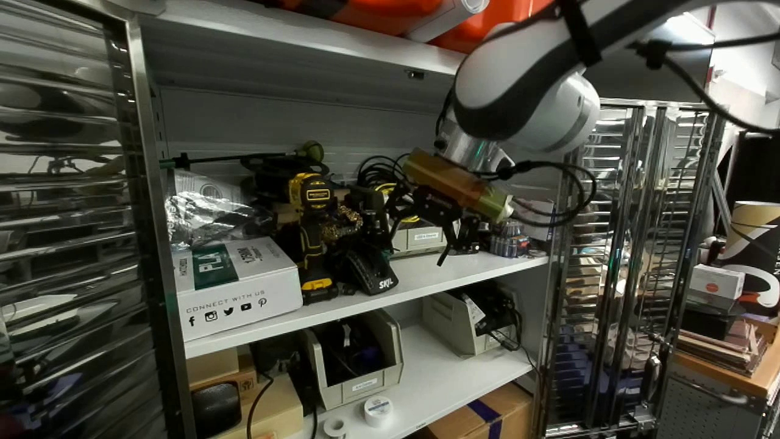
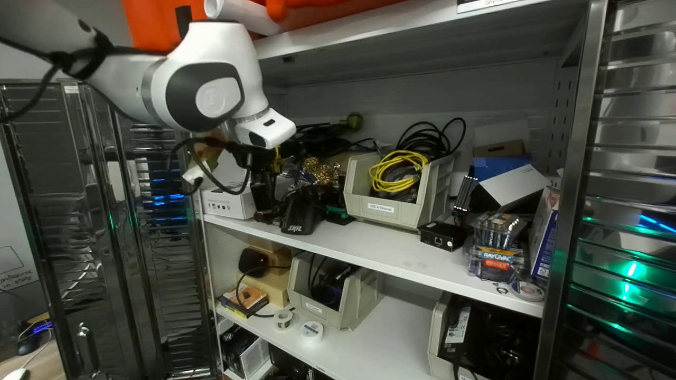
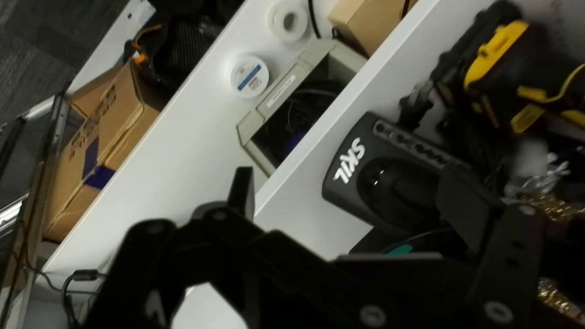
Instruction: Pick up the yellow cable and put in the tool box
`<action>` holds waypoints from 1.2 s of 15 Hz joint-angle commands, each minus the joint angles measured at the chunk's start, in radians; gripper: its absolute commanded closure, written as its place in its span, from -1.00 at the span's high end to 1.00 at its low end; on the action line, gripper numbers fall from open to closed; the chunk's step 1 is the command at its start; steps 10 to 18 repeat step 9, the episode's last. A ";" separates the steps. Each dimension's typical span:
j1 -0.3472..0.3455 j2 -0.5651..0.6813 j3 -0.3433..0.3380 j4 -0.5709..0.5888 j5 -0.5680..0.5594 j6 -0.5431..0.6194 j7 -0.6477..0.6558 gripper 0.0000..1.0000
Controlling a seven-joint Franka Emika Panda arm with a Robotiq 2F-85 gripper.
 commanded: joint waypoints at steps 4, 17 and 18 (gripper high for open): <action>0.003 -0.065 -0.075 0.080 0.177 -0.260 -0.224 1.00; 0.002 -0.060 -0.084 0.084 0.185 -0.273 -0.249 1.00; 0.002 -0.060 -0.084 0.084 0.185 -0.273 -0.249 1.00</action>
